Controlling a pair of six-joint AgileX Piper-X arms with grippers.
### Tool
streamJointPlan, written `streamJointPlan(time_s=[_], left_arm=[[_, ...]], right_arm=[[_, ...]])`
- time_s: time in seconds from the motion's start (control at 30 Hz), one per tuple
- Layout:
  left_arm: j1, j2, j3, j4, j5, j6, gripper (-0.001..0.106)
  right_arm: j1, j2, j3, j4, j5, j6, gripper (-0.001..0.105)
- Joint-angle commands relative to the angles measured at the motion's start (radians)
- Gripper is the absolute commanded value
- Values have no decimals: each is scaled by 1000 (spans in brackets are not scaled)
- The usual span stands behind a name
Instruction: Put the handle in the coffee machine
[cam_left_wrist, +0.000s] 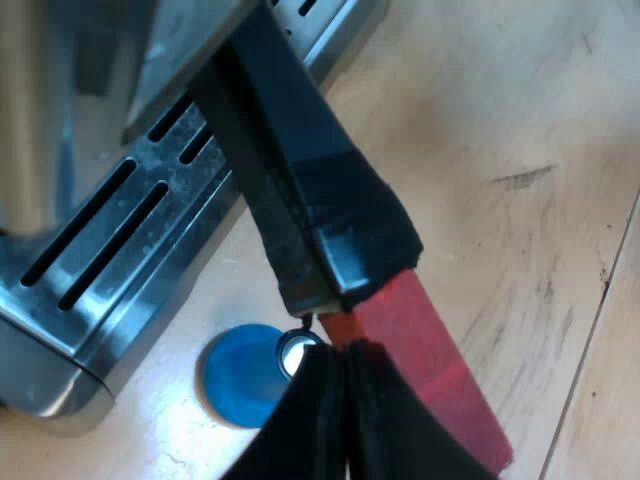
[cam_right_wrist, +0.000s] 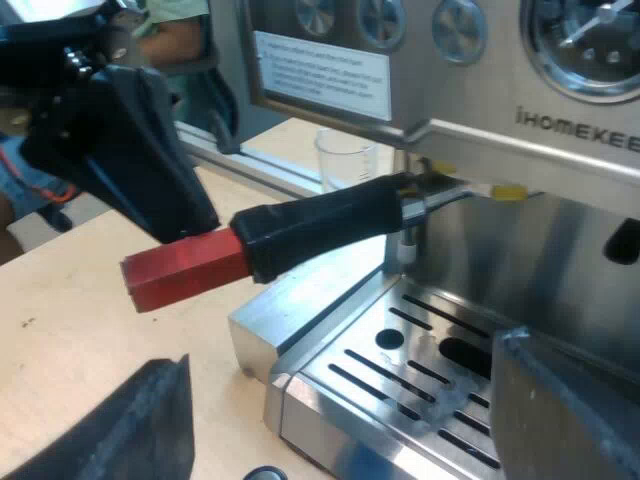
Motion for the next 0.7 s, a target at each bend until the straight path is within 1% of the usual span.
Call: streamJointPlan(time_s=[0.03,0.1,0.17,0.33,0.4,0.5,0.7], left_arm=[[-19,-20,9,7,52,-47,0],[-28,-21,9,-12,52,-84,0],[-41,-21,9,-15,52,-92,0],[-113,-21,20,-26,52,-136,0],[-143,-21,20,-57,48,-167,0],[-157,-21,20,-87,33,-209,0],[-159,-42,20,-93,29,-215,0]], right_arm=[[0,-5,-6,-4,17,-3,64],[0,-5,-6,-4,20,-3,64],[0,-5,-6,-4,19,-3,64],[0,-5,-6,-4,19,-3,64],[0,-5,-6,-4,19,-3,64],[0,-5,-6,-4,19,-3,64],[0,-5,-6,-4,23,-3,64]])
